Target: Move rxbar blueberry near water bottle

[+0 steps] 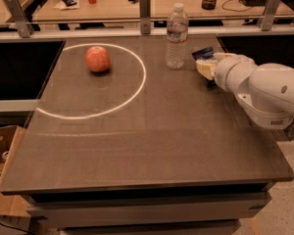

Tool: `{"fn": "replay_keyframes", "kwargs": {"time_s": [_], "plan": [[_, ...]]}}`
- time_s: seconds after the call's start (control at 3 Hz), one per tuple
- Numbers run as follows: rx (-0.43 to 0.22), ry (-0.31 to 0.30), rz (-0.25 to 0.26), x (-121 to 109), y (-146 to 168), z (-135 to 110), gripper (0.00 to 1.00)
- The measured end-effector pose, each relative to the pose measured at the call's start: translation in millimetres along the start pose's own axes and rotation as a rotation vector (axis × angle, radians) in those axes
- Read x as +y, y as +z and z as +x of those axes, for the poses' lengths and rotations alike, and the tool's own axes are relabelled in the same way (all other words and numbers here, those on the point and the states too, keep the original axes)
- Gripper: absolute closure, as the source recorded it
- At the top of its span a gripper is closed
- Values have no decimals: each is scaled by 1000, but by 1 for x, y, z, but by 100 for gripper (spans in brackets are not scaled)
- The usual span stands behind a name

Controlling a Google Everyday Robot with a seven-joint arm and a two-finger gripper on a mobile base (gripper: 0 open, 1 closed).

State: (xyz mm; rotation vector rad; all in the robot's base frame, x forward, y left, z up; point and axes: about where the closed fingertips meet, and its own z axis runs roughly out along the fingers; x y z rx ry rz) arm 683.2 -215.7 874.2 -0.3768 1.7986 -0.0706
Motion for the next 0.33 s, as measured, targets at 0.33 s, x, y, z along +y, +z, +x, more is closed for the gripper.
{"fn": "replay_keyframes", "kwargs": {"time_s": [0.33], "plan": [[22, -31, -6, 7, 4, 10, 83]]}}
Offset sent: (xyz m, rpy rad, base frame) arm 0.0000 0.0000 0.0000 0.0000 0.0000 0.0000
